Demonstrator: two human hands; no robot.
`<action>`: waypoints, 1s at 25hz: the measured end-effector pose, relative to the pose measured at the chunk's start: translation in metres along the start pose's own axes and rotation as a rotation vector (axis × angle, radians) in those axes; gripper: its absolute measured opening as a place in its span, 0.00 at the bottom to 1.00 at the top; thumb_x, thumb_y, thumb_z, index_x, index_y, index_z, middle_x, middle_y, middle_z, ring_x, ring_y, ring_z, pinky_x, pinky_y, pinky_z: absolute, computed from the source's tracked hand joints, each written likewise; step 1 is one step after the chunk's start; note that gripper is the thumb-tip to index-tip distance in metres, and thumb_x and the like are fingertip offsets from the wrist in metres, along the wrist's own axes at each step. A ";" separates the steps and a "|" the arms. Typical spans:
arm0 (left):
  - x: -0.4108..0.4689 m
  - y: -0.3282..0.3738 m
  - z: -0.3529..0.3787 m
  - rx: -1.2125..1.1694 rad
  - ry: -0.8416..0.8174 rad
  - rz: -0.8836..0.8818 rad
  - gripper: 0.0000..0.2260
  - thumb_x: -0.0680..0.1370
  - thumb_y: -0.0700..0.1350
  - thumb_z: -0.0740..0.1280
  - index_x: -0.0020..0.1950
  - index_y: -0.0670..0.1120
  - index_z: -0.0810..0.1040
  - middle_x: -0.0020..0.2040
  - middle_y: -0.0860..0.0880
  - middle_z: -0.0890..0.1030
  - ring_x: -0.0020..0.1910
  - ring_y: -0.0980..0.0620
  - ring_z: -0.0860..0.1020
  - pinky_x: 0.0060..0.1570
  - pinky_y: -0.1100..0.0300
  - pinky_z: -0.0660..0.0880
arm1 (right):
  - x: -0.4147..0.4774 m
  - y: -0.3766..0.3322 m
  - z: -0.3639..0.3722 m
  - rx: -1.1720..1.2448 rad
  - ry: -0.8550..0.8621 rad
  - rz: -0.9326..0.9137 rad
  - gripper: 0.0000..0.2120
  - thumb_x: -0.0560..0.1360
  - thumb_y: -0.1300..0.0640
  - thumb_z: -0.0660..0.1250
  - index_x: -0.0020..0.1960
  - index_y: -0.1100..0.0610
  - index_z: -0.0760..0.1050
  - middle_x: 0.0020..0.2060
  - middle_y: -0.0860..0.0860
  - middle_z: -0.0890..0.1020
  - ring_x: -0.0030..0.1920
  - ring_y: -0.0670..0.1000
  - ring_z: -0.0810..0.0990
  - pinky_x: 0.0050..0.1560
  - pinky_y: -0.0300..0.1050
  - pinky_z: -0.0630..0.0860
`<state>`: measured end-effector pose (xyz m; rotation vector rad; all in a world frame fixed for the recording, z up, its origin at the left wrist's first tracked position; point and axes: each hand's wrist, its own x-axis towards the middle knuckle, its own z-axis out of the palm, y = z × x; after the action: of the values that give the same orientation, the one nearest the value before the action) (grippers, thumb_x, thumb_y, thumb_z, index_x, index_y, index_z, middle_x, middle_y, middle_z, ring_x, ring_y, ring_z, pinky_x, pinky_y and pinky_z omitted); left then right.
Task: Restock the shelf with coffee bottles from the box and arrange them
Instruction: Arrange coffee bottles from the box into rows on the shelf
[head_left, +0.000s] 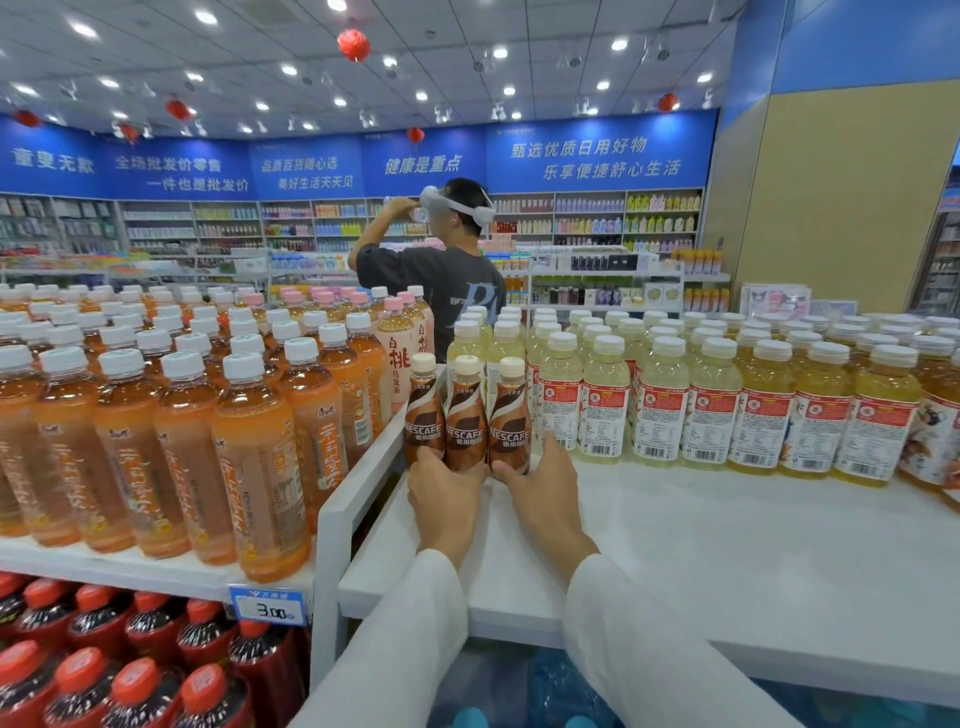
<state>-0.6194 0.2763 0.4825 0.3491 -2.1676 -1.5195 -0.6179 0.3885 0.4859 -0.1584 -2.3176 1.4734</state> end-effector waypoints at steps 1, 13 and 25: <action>-0.004 -0.002 -0.004 0.002 -0.013 0.012 0.25 0.70 0.49 0.79 0.62 0.45 0.74 0.59 0.47 0.80 0.60 0.44 0.77 0.62 0.44 0.76 | -0.007 -0.001 -0.008 -0.022 -0.026 0.006 0.41 0.75 0.49 0.74 0.80 0.57 0.57 0.77 0.54 0.65 0.77 0.55 0.62 0.75 0.51 0.61; -0.164 -0.022 -0.103 0.109 -0.088 0.193 0.20 0.79 0.58 0.67 0.70 0.55 0.73 0.65 0.59 0.75 0.66 0.59 0.71 0.65 0.63 0.69 | -0.162 0.018 -0.122 -0.170 -0.230 -0.149 0.28 0.80 0.40 0.63 0.77 0.46 0.63 0.75 0.42 0.66 0.74 0.46 0.65 0.76 0.47 0.61; -0.359 -0.176 -0.296 0.276 0.259 -0.335 0.14 0.80 0.56 0.66 0.65 0.58 0.78 0.57 0.57 0.82 0.48 0.64 0.77 0.55 0.66 0.74 | -0.343 0.045 -0.026 -0.034 -0.728 -0.099 0.23 0.73 0.43 0.73 0.66 0.45 0.77 0.67 0.48 0.78 0.68 0.51 0.75 0.71 0.52 0.69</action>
<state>-0.1709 0.1379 0.3190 0.9872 -2.1837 -1.2473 -0.2978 0.3280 0.3657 0.5697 -2.8383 1.6238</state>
